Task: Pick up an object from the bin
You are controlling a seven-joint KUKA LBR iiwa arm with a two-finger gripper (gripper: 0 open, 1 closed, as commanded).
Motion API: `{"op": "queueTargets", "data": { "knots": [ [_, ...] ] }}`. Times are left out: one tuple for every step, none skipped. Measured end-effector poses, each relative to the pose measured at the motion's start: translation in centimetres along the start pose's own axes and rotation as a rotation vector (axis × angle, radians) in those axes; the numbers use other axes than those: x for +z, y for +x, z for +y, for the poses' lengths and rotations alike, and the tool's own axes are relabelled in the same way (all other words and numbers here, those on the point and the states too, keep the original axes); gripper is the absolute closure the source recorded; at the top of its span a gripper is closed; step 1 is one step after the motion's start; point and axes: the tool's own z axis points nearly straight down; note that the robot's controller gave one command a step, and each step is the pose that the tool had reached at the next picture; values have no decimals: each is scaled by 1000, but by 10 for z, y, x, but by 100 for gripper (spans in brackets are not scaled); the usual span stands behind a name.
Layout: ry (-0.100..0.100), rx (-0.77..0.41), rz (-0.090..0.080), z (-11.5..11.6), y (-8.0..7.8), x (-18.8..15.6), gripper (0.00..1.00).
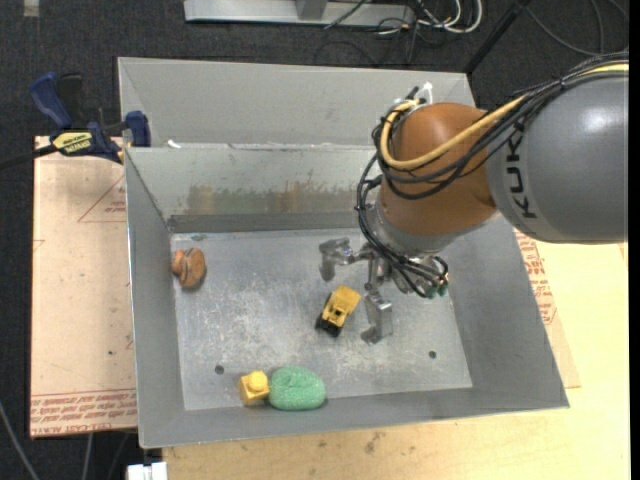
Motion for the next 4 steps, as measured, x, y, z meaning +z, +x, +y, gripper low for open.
{"op": "queueTargets", "data": {
  "knots": [
    [2,-105,0,1,-12,4,0],
    [-1,12,-2,7,-16,9,0],
    [-1,-378,0,-5,-20,41,100],
    [-2,-378,-1,-5,-20,41,100]
  ]
}}
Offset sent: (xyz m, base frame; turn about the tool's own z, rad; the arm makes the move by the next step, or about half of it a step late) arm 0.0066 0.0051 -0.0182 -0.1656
